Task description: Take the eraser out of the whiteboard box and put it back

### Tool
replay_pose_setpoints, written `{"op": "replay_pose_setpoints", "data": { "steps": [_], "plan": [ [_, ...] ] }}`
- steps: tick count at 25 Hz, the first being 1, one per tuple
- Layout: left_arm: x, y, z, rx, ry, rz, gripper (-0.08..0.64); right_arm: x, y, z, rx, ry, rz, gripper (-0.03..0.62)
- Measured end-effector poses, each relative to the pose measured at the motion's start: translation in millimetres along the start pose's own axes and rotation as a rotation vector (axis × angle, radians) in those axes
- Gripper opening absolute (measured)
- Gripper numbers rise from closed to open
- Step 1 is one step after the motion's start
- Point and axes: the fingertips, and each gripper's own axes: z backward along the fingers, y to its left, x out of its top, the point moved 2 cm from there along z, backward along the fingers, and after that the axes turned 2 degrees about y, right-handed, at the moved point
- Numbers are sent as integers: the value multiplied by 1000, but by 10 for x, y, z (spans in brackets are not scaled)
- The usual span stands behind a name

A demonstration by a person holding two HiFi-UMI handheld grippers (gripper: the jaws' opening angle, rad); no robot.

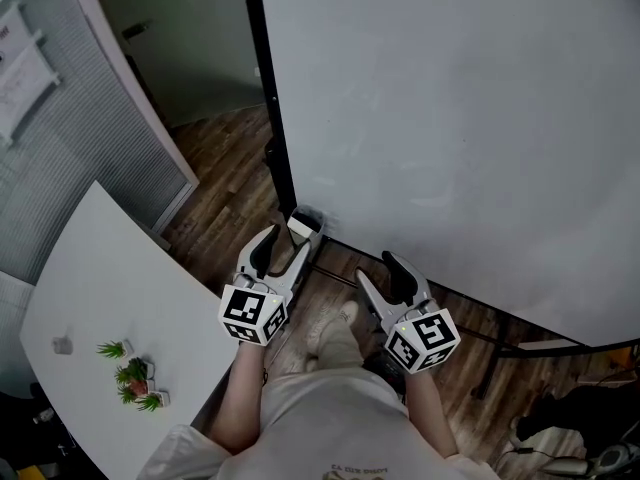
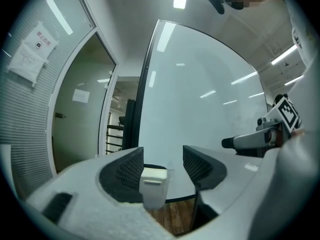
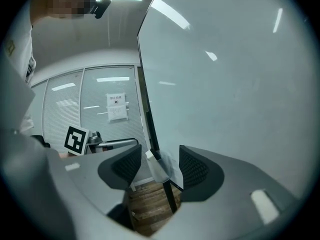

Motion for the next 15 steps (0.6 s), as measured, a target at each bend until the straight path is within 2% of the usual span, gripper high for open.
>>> {"op": "replay_pose_setpoints", "data": {
  "steps": [6,11,15],
  "plan": [
    [18,-73,91,-27,-18,21,178,97,96,69,12,-64,-14,171],
    [53,-54,167,-25,-46,52,88,176,127,127,22,-129,-40,33],
    [37,-48,181,-2,-16,1,38,184,110,127,4,-126,-21,12]
  ]
}}
